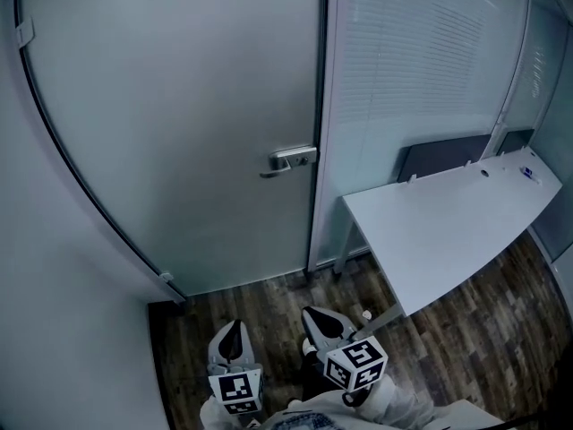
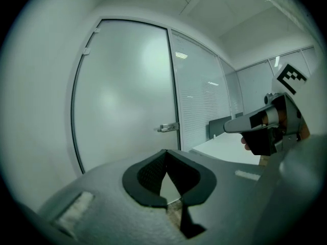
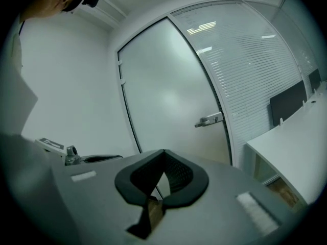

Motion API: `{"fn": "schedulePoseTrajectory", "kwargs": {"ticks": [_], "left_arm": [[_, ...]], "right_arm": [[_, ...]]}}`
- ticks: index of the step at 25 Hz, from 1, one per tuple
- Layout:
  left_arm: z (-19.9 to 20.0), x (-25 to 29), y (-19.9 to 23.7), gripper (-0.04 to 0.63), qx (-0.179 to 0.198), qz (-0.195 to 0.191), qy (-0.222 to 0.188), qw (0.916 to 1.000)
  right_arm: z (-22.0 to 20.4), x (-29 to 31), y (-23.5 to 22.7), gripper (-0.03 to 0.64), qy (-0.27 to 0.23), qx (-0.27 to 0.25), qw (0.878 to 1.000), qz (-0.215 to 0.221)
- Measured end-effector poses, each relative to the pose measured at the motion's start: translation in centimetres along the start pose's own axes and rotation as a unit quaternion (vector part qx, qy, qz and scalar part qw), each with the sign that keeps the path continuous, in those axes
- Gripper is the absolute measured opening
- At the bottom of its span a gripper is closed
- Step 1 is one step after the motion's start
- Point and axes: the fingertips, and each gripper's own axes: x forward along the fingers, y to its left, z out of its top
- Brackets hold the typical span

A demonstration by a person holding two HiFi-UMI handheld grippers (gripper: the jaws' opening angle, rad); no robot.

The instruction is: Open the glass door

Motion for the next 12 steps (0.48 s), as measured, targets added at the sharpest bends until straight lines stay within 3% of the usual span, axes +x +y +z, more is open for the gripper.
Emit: {"fn": "schedulePoseTrajectory", "kwargs": {"ticks": [12], "left_arm": [[3.6,16.1,-2.2,0.005,0.044,-0.033,0.012,0.9984]], "right_arm": [[4.6,9.0,-12.1,0.005,-0.007,0.039,0.999,-0.015]]}}
